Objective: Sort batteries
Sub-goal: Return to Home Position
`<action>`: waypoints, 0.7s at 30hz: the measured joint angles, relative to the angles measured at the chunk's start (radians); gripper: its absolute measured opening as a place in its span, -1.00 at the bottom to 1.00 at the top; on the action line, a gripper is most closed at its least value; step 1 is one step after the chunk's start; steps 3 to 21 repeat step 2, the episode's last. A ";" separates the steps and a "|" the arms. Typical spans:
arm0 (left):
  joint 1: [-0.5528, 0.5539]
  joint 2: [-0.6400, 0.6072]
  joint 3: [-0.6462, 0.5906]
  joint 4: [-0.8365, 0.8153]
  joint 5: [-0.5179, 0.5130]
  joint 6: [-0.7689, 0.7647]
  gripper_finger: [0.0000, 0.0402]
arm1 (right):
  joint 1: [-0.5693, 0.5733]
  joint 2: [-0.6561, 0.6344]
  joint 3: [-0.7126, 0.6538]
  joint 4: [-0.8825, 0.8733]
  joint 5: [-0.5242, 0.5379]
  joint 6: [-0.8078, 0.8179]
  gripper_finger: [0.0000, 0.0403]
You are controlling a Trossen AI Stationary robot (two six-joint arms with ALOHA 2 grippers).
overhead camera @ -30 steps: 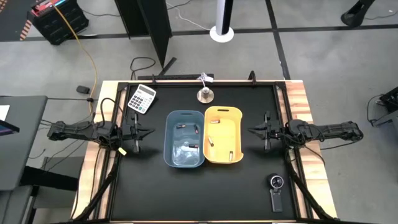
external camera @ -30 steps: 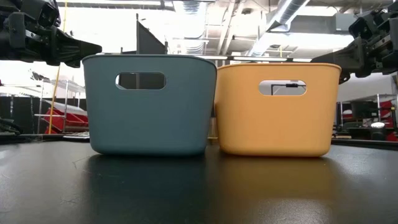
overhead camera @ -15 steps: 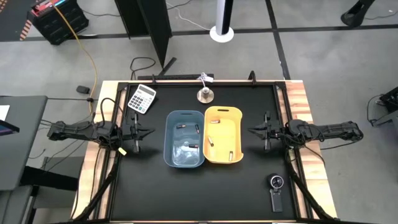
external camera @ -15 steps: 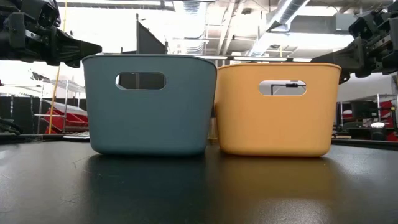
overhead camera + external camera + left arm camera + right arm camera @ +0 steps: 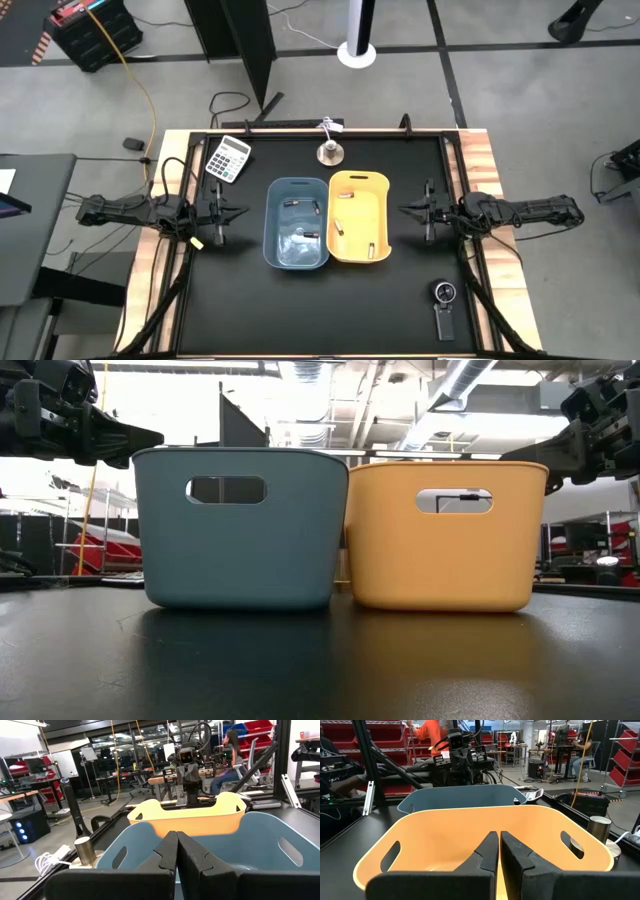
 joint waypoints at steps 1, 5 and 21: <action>0.000 0.000 0.000 0.000 0.000 0.000 -1.00 | 0.000 0.000 0.000 0.000 0.000 0.000 -0.81; 0.000 0.000 0.000 0.000 0.000 0.000 -1.00 | 0.000 0.000 0.000 0.000 0.000 0.000 -0.81; 0.000 0.000 0.000 0.000 0.000 0.000 -1.00 | 0.000 0.000 0.000 0.000 0.000 0.000 -0.81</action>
